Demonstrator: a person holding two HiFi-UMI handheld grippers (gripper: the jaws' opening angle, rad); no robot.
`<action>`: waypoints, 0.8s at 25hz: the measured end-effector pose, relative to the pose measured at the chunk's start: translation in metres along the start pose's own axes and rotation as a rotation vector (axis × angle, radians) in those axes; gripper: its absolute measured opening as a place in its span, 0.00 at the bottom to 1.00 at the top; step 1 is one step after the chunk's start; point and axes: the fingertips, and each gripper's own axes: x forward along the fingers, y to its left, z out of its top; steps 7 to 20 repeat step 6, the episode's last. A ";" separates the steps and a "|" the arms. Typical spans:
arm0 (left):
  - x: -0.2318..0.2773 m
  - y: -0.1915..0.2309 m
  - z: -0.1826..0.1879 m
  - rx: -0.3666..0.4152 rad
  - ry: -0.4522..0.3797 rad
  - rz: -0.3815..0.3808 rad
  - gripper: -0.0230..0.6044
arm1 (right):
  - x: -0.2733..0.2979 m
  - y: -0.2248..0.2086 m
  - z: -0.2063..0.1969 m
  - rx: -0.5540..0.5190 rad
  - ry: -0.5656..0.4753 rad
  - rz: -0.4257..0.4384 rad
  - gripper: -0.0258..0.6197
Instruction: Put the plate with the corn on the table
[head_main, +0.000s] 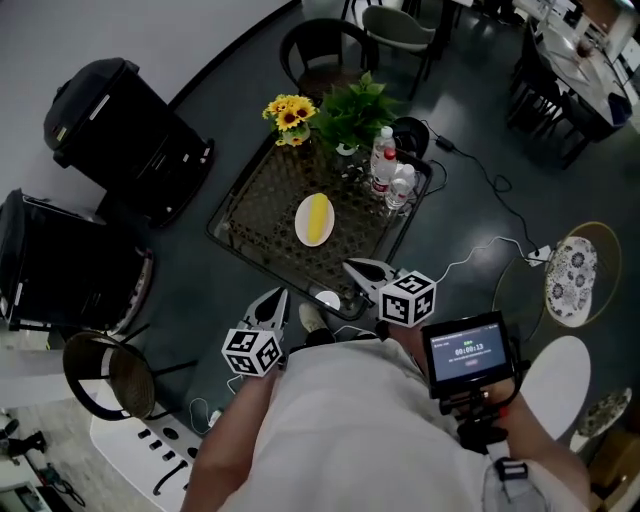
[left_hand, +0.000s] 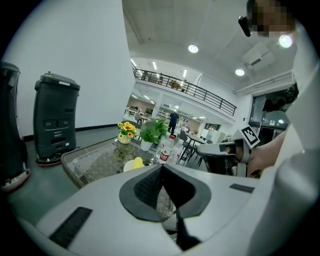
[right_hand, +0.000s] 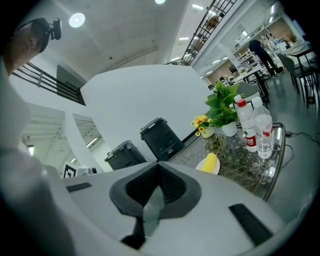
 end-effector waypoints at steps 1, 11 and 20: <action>0.001 0.002 0.001 0.003 -0.002 0.004 0.05 | 0.004 0.000 0.001 -0.002 0.002 0.006 0.05; 0.010 0.005 -0.001 0.013 0.004 0.018 0.05 | 0.011 -0.002 0.001 0.001 0.015 0.029 0.05; 0.010 0.005 -0.001 0.013 0.004 0.018 0.05 | 0.011 -0.002 0.001 0.001 0.015 0.029 0.05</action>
